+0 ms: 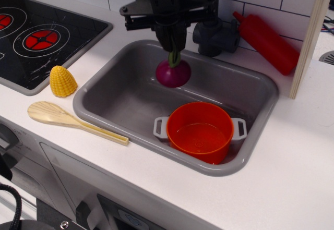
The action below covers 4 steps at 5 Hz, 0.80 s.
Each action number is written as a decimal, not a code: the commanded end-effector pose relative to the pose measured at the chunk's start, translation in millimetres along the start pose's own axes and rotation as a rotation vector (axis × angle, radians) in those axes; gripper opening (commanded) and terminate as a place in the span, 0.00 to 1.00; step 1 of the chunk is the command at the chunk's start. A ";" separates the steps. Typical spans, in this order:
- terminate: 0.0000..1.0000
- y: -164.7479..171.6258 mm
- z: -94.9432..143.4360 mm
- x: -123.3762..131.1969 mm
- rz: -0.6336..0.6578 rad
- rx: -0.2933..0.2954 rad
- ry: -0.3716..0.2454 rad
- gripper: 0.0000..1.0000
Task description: Take beet from pot sink
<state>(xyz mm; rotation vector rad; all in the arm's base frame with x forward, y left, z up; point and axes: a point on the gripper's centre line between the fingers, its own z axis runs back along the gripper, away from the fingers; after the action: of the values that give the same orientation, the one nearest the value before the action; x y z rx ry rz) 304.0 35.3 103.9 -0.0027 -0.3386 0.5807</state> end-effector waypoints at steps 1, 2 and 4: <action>0.00 29.8 -19.4 12.4 0.030 0.060 0.018 0.00; 0.00 44.7 -27.9 11.0 0.022 0.067 0.050 0.00; 0.00 51.4 -17.3 13.8 0.036 0.000 0.104 1.00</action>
<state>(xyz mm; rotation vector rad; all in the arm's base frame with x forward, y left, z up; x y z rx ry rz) 291.6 82.5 65.6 -0.0417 -0.1700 0.6178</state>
